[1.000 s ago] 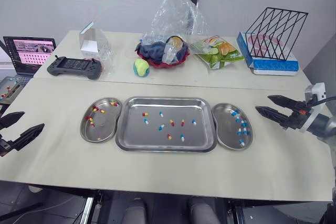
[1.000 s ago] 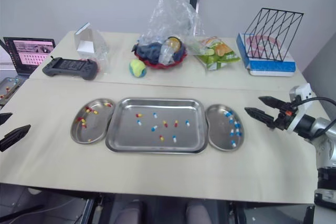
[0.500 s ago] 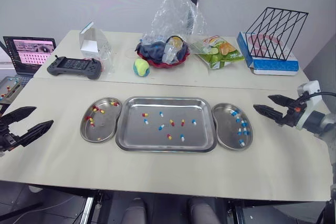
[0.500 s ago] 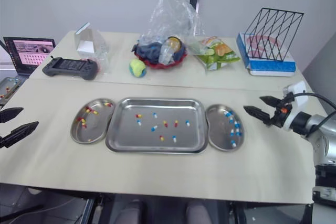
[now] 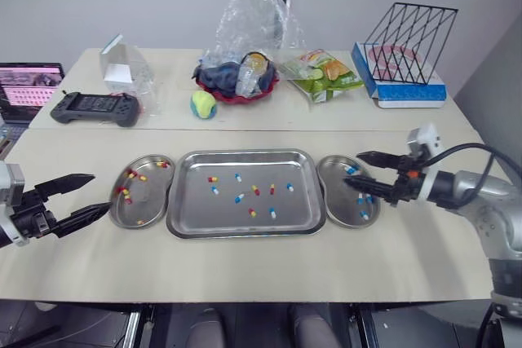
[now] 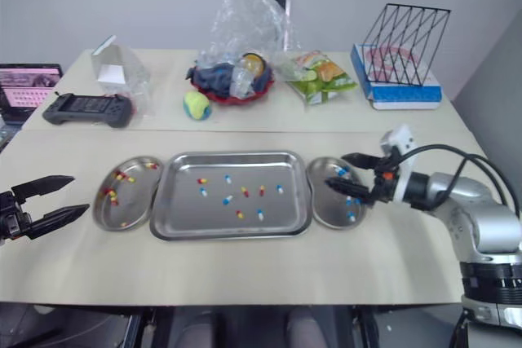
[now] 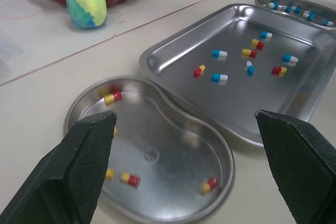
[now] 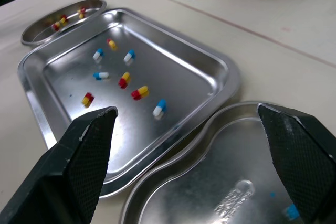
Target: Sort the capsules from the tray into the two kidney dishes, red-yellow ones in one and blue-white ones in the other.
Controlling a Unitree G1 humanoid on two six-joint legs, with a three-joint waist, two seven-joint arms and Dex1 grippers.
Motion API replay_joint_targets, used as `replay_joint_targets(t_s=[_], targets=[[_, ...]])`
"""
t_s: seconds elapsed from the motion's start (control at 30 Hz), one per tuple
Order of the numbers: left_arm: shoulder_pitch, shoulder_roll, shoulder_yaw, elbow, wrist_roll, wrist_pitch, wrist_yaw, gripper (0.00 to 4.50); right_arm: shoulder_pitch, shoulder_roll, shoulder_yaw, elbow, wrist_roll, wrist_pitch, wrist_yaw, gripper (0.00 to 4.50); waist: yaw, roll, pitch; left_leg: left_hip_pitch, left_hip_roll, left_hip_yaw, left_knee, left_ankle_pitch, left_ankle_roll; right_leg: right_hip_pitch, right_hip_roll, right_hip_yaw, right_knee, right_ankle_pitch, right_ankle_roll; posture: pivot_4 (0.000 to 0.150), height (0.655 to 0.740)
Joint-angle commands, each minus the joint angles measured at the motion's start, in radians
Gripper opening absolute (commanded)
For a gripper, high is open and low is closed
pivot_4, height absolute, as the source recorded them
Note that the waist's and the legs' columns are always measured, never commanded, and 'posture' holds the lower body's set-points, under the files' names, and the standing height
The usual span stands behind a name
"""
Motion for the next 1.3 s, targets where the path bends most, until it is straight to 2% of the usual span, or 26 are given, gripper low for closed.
replay_joint_targets(t_s=[0.03,0.17,0.3,0.5,0.63,0.7,0.9,1.07,1.3], targets=[[0.008,0.008,0.026,-0.025,-0.019,0.003,0.005,4.45,-0.056,0.041,0.046,-0.106,0.032,0.039,-0.041,4.5,-0.009,0.0,0.0,0.0,0.0,-0.001,0.0,-0.001,0.002,0.0,0.001,0.0,-0.001,0.0,0.0,0.15,0.718],[0.021,0.003,0.037,-0.04,-0.022,0.008,0.011,4.45,-0.117,0.135,0.185,-0.197,-0.049,0.047,-0.153,4.5,-0.014,0.0,0.0,-0.001,0.0,-0.004,-0.001,-0.002,0.003,-0.001,0.001,-0.002,0.0,-0.001,0.0,0.15,0.718],[0.041,-0.005,0.049,-0.056,-0.025,0.008,0.024,4.45,-0.206,0.26,0.311,-0.21,-0.119,0.063,-0.256,4.5,-0.023,0.0,0.0,-0.002,0.0,-0.004,0.001,-0.001,0.002,-0.002,0.001,-0.002,0.001,-0.001,0.0,0.15,0.718],[0.058,-0.024,0.063,-0.077,-0.023,-0.002,0.059,4.45,-0.307,0.396,0.474,-0.126,-0.259,0.013,-0.321,4.5,-0.023,-0.001,0.0,-0.006,0.0,-0.009,0.003,-0.001,0.002,-0.002,0.001,-0.007,0.002,-0.001,0.0,0.15,0.718],[0.086,-0.039,0.081,-0.102,-0.026,0.004,0.089,4.45,-0.373,0.526,0.537,-0.006,-0.301,0.01,-0.355,4.5,-0.031,-0.001,-0.001,-0.007,0.0,-0.011,0.004,0.0,0.001,-0.003,0.0,-0.011,0.003,-0.001,-0.001,0.15,0.718],[0.129,-0.057,0.104,-0.13,-0.031,0.006,0.098,4.45,-0.42,0.608,0.575,0.117,-0.369,-0.037,-0.402,4.5,-0.042,-0.002,-0.001,-0.007,0.0,-0.013,0.004,0.001,0.0,-0.004,0.001,-0.012,0.007,-0.001,-0.002,0.15,0.718],[0.221,-0.078,0.13,-0.242,-0.063,0.039,0.105,4.45,-0.478,0.725,0.582,0.253,-0.389,-0.005,-0.389,4.5,-0.054,-0.004,-0.002,-0.009,0.001,-0.017,0.003,0.002,-0.002,-0.005,0.0,-0.018,0.009,-0.002,-0.004,0.15,0.718],[0.259,-0.071,0.146,-0.257,-0.056,0.042,0.098,4.45,-0.486,0.757,0.642,0.324,-0.435,-0.027,-0.354,4.5,-0.059,-0.004,-0.002,-0.009,0.001,-0.019,0.003,0.002,-0.003,-0.005,0.0,-0.02,0.011,-0.003,-0.005,0.15,0.718],[0.297,-0.05,0.151,-0.27,-0.081,0.076,0.045,4.45,-0.514,0.824,0.631,0.457,-0.476,-0.055,-0.359,4.5,-0.066,-0.004,-0.003,-0.009,0.001,-0.021,0.003,0.002,-0.003,-0.006,-0.001,-0.024,0.013,-0.004,-0.006,0.15,0.718]])
